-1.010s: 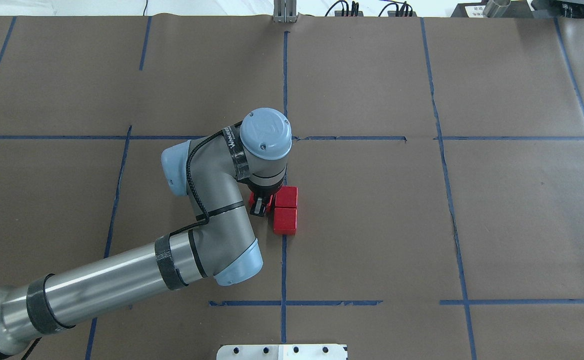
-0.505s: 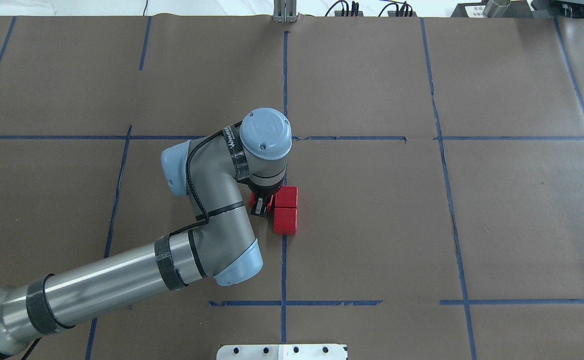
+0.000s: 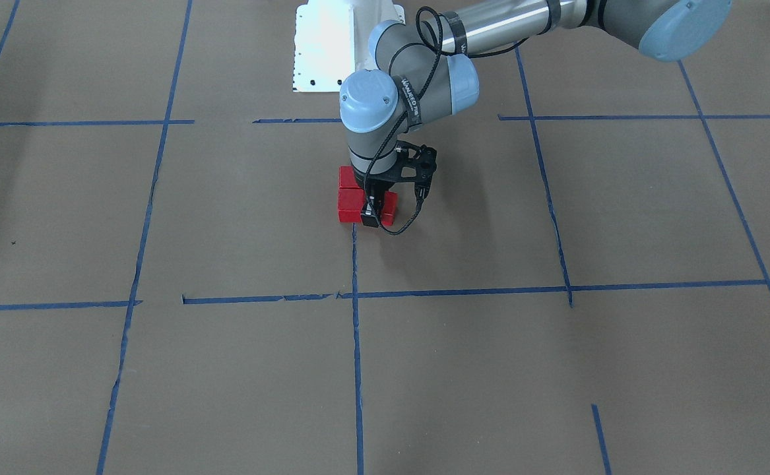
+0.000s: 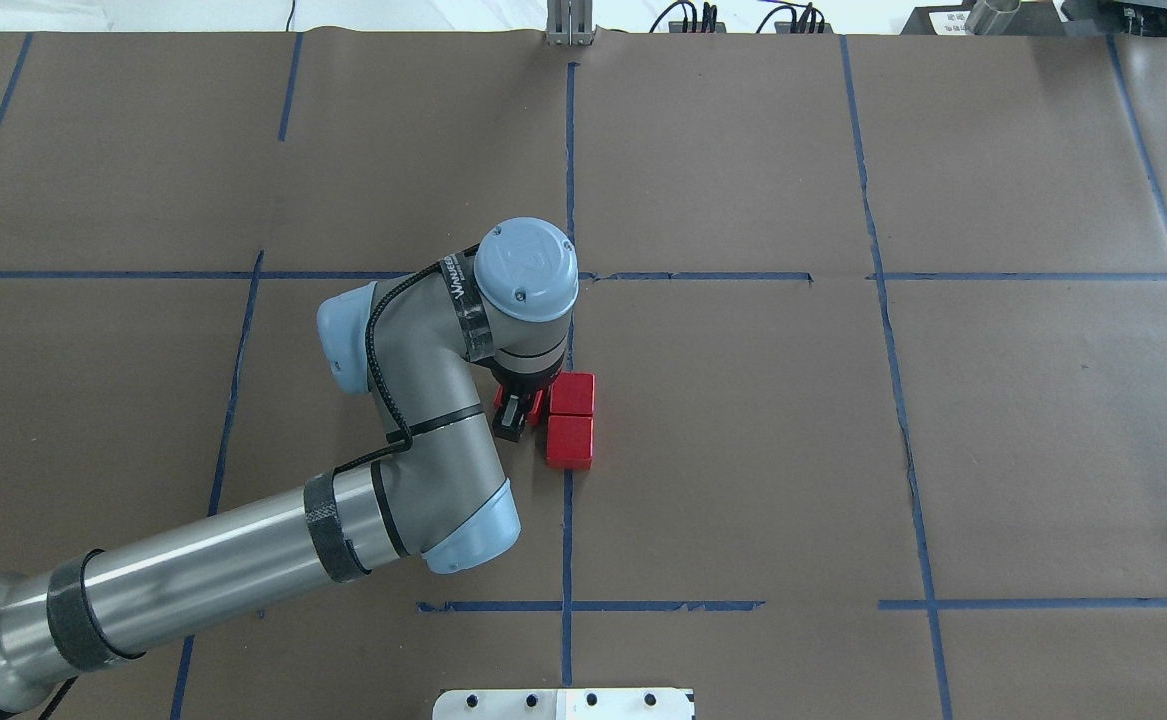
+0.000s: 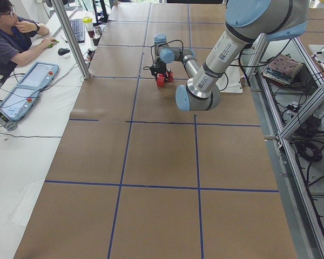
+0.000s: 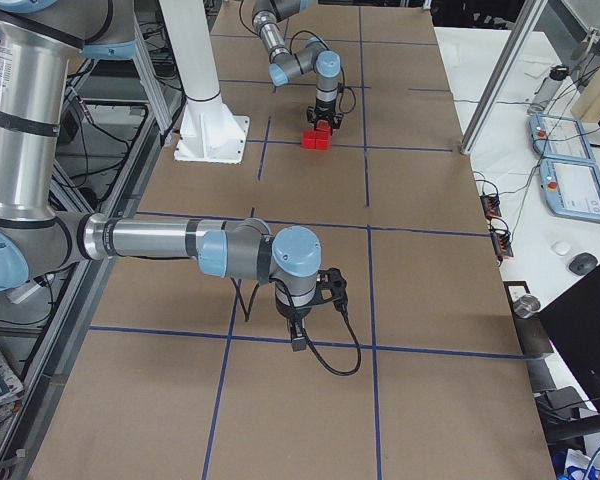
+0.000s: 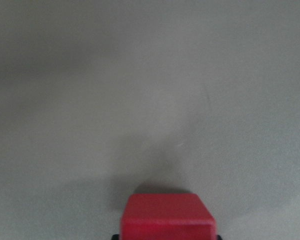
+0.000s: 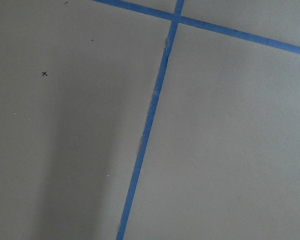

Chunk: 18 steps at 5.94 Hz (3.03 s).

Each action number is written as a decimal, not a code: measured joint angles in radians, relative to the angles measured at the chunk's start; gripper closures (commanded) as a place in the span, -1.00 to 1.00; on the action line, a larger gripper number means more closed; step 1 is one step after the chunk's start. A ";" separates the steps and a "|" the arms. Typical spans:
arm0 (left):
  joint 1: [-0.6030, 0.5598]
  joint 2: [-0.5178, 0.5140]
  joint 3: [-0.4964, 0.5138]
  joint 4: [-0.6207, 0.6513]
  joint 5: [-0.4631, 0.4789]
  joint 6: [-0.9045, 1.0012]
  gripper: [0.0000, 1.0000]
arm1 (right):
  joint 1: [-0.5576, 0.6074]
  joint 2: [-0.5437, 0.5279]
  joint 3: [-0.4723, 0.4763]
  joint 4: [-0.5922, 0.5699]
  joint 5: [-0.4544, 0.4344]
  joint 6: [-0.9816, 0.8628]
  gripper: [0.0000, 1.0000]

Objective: Form red blocks into L shape at center

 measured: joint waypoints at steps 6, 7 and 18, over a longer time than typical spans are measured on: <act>-0.108 0.196 -0.405 0.180 -0.095 0.450 -1.00 | -0.001 0.000 0.000 0.000 0.001 0.002 -0.99; -0.174 0.274 -0.460 0.184 -0.141 0.645 -1.00 | -0.001 0.000 0.000 0.000 0.001 0.003 -0.99; -1.096 0.999 -0.405 0.168 -0.443 2.831 -1.00 | -0.001 0.001 0.000 0.000 0.012 0.013 -0.99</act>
